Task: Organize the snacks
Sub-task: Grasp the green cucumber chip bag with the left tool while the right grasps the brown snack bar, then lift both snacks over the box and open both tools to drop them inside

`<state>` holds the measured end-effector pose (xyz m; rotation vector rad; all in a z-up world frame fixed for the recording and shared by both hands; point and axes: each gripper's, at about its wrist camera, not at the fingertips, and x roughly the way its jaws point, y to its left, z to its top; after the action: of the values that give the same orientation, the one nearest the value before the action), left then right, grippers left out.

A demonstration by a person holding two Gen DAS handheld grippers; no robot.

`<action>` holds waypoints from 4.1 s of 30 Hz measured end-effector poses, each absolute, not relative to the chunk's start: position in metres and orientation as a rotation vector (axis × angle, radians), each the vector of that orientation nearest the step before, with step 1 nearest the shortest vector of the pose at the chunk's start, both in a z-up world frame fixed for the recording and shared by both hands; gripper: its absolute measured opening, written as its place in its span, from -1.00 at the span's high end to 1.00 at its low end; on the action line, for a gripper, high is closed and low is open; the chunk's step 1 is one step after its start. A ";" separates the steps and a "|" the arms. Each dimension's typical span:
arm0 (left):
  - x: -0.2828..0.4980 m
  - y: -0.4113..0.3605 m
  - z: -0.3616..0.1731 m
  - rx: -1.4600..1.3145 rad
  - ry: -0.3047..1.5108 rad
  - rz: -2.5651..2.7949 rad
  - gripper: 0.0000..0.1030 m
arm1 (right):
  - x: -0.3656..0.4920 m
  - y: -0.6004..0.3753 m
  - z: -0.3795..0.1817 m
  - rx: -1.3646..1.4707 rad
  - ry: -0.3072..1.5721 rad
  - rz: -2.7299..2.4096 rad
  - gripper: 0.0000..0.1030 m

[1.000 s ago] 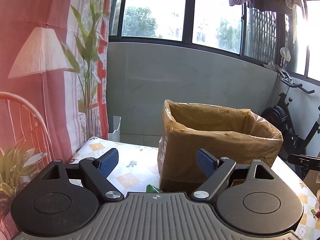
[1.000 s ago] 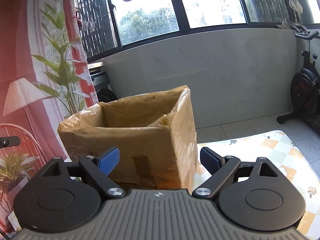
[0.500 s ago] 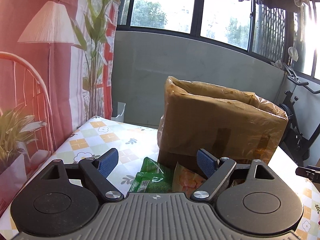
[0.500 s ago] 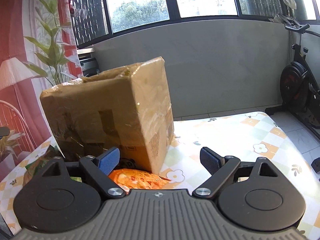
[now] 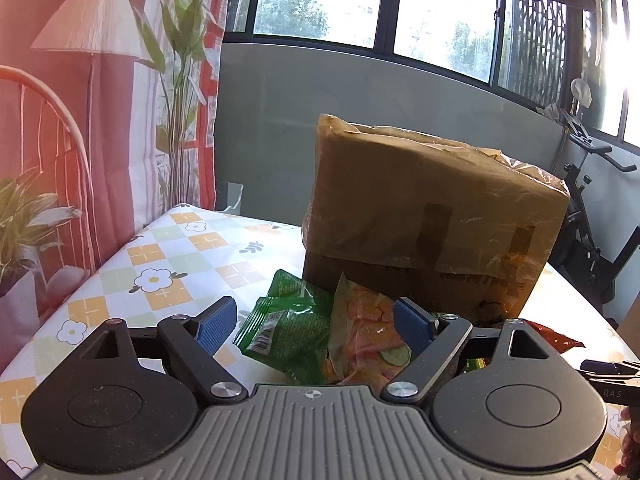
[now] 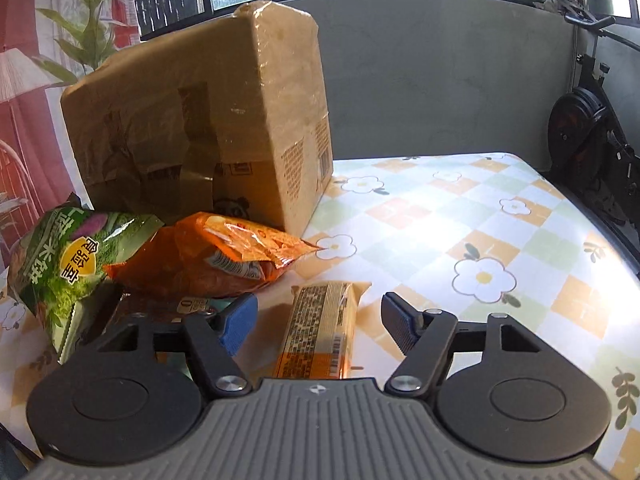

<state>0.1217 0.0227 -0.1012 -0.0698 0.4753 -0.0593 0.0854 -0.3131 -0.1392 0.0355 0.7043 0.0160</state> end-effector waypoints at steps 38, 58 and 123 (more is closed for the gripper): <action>0.168 -0.011 -0.169 -0.128 0.609 -0.257 -1.00 | 0.083 -0.296 -0.157 -0.030 0.729 0.017 0.24; 0.149 -0.021 -0.168 -0.058 0.594 -0.408 -0.33 | 0.085 -0.294 -0.159 -0.033 0.736 0.023 0.24; 0.304 -0.028 0.007 0.052 0.292 -0.178 -0.04 | 0.296 -0.223 0.005 -0.081 0.445 0.181 0.25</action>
<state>0.3039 -0.0285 0.0074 0.0519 0.2924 -0.1779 0.2963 -0.2228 0.0052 -0.0810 0.4453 0.1813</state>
